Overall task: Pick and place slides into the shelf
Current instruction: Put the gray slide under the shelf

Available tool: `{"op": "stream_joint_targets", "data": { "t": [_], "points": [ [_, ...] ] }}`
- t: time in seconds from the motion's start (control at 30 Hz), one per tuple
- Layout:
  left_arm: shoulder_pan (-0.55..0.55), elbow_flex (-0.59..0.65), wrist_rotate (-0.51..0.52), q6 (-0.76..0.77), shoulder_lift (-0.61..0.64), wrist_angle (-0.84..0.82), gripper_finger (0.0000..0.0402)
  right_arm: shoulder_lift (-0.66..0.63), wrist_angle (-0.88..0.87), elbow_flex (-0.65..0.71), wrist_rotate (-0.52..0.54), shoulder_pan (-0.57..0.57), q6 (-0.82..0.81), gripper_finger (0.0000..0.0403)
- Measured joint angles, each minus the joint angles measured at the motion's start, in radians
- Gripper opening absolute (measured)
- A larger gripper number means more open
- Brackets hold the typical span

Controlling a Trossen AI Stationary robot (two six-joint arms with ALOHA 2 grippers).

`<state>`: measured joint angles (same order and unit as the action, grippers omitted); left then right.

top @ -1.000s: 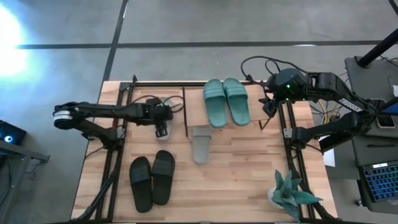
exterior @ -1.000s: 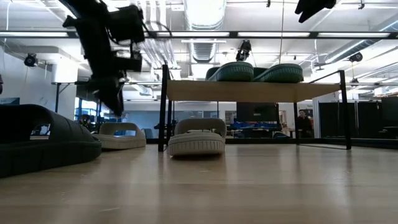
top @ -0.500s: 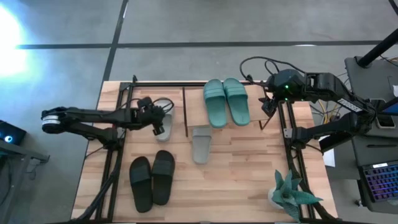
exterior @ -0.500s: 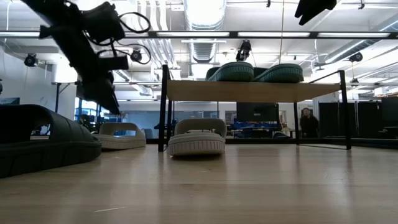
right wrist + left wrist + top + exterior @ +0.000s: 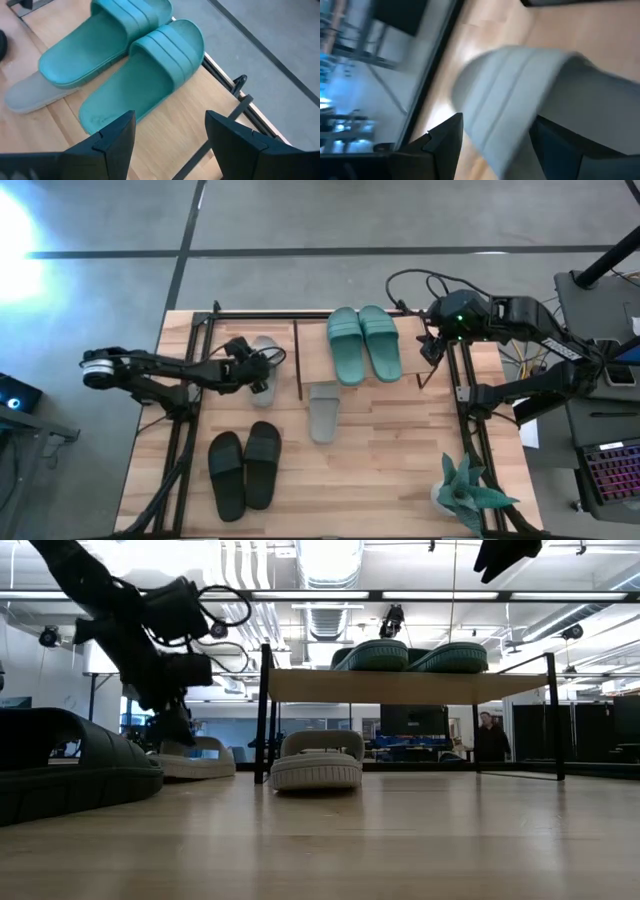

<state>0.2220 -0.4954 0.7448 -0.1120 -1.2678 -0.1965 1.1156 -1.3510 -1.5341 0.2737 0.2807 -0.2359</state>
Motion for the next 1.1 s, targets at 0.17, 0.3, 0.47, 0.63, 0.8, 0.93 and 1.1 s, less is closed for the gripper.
{"op": "stream_joint_targets", "data": {
  "t": [0.17,0.3,0.47,0.63,0.8,0.93,1.1],
  "points": [
    [0.024,0.008,-0.060,0.000,-0.111,0.085,0.0209,0.000,0.000,0.000,0.000,0.023,0.000,0.0231],
    [0.027,-0.020,0.002,0.000,-0.169,0.093,0.0198,0.000,-0.004,0.000,-0.001,0.026,0.000,0.0231],
    [0.056,-0.034,0.024,0.000,-0.179,0.121,0.0148,0.000,-0.005,0.000,-0.002,0.026,0.000,0.0231],
    [0.115,-0.033,0.039,-0.001,-0.163,0.136,0.0089,0.000,-0.005,0.001,-0.002,0.026,0.000,0.0231],
    [0.176,-0.034,0.006,-0.002,-0.158,0.143,0.0039,0.000,-0.004,0.001,0.000,0.026,0.000,0.0231],
    [0.202,-0.064,-0.060,-0.002,-0.155,0.129,0.0006,0.000,-0.004,0.001,0.013,0.026,0.000,0.0231],
    [0.203,-0.157,-0.099,0.002,-0.130,0.069,0.0002,0.000,-0.005,0.001,0.015,0.028,0.001,0.0231]
  ]
}}
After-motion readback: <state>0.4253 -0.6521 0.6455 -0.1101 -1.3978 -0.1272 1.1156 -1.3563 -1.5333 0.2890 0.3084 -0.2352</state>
